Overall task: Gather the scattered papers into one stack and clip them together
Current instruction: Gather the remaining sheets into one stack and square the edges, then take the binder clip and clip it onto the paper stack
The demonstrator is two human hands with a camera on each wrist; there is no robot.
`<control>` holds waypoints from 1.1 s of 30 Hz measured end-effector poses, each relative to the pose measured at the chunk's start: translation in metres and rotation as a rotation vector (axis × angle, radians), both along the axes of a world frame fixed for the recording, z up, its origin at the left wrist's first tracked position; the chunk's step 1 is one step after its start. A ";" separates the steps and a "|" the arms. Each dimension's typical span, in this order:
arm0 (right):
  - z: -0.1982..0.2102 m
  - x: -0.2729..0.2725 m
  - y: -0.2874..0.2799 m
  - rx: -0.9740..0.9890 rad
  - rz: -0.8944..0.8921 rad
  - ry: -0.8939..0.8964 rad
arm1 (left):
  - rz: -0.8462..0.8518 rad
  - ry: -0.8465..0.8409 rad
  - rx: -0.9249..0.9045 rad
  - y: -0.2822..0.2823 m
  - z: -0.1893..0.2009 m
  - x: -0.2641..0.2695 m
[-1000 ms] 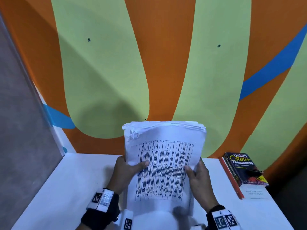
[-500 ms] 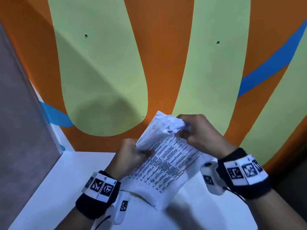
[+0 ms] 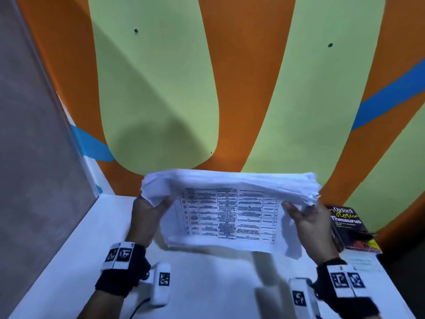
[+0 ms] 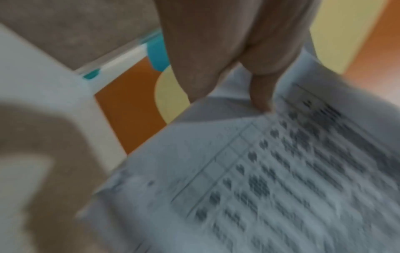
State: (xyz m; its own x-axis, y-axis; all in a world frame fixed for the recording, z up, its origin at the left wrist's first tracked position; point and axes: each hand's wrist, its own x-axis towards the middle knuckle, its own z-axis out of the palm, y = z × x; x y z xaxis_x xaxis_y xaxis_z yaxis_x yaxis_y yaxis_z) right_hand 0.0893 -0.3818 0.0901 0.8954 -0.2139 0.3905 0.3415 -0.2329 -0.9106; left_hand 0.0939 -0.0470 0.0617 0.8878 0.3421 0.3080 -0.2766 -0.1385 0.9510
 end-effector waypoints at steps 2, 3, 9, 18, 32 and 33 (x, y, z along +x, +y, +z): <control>-0.010 -0.003 0.007 0.031 -0.061 -0.038 | 0.076 -0.053 0.000 -0.005 -0.001 0.002; -0.017 -0.005 0.011 0.054 -0.067 -0.053 | 0.107 -0.073 0.002 -0.010 0.001 -0.001; -0.066 -0.022 0.019 0.050 -0.053 0.095 | 0.104 -0.020 0.028 -0.020 -0.033 -0.012; -0.092 -0.019 0.014 0.047 -0.089 0.221 | 0.094 0.038 -0.022 -0.016 -0.053 -0.015; -0.086 -0.017 0.017 0.004 -0.101 0.238 | 0.052 0.141 -0.037 0.005 -0.066 -0.019; -0.086 -0.017 0.017 0.009 -0.087 0.246 | 0.047 0.143 -0.044 0.004 -0.064 -0.020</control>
State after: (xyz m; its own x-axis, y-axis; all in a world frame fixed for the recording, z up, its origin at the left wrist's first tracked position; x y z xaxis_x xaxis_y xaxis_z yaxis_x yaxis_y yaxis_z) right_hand 0.0721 -0.3645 0.0042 0.9411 -0.2972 0.1612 0.0888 -0.2428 -0.9660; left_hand 0.0738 -0.0426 -0.0027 0.9040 0.3949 0.1636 -0.1322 -0.1057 0.9856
